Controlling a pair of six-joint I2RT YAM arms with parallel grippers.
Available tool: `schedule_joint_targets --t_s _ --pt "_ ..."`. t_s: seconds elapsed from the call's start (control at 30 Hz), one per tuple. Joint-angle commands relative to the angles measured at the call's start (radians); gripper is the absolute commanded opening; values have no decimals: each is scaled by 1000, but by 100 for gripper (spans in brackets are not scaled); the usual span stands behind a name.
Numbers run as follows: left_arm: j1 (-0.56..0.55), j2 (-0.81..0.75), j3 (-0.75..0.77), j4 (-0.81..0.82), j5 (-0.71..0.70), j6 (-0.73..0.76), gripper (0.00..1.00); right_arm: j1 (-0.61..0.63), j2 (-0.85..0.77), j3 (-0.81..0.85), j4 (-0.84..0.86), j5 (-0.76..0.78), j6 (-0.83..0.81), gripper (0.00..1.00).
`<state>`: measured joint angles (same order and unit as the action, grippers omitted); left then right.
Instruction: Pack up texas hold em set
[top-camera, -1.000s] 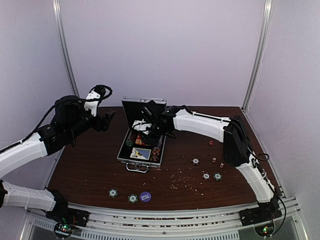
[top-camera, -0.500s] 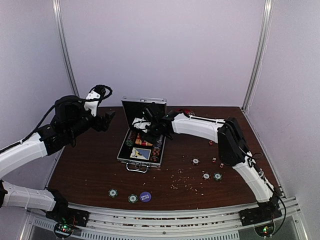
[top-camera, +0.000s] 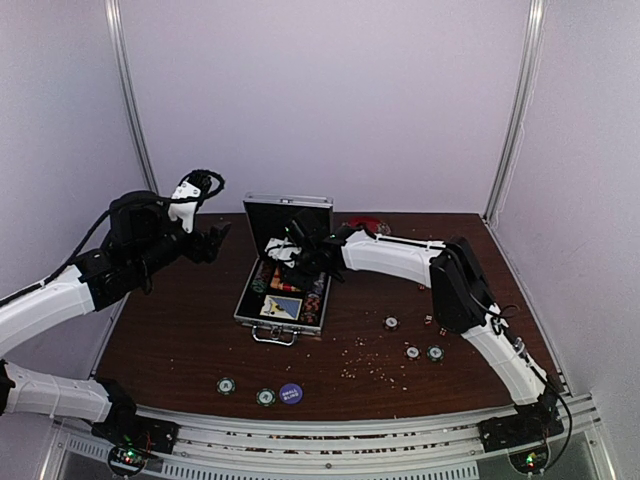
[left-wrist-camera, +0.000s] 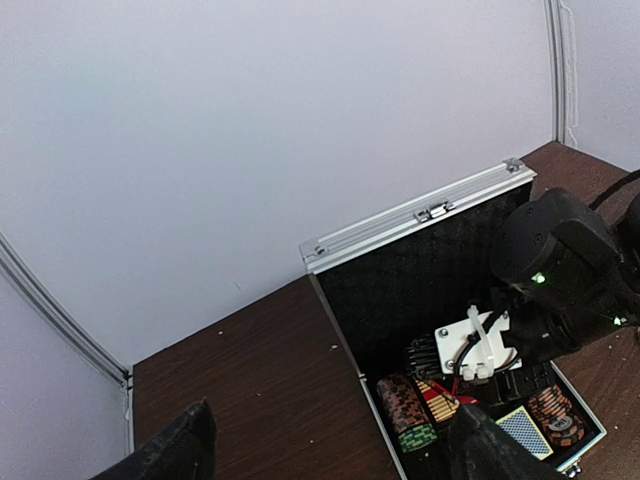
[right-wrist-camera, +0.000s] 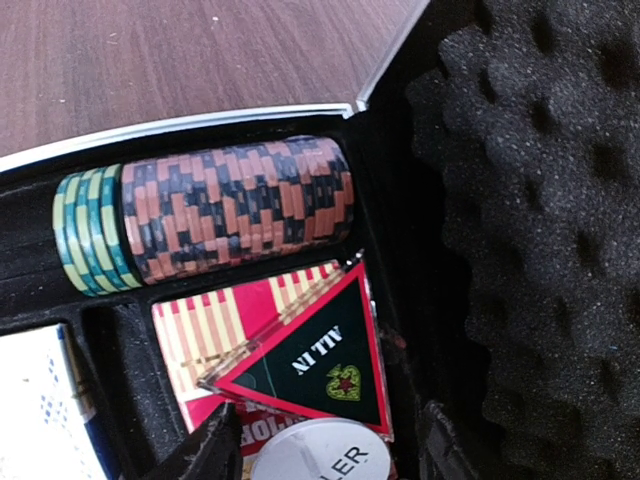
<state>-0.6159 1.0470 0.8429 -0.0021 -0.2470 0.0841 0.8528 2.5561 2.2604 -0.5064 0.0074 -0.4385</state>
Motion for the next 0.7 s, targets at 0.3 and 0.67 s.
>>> schedule_joint_targets --t_s 0.3,0.67 --pt "5 -12 15 39 2 8 82 17 -343 -215 -108 -143 27 62" --pt "5 -11 18 37 14 5 82 0 -636 -689 -196 -110 34 55"
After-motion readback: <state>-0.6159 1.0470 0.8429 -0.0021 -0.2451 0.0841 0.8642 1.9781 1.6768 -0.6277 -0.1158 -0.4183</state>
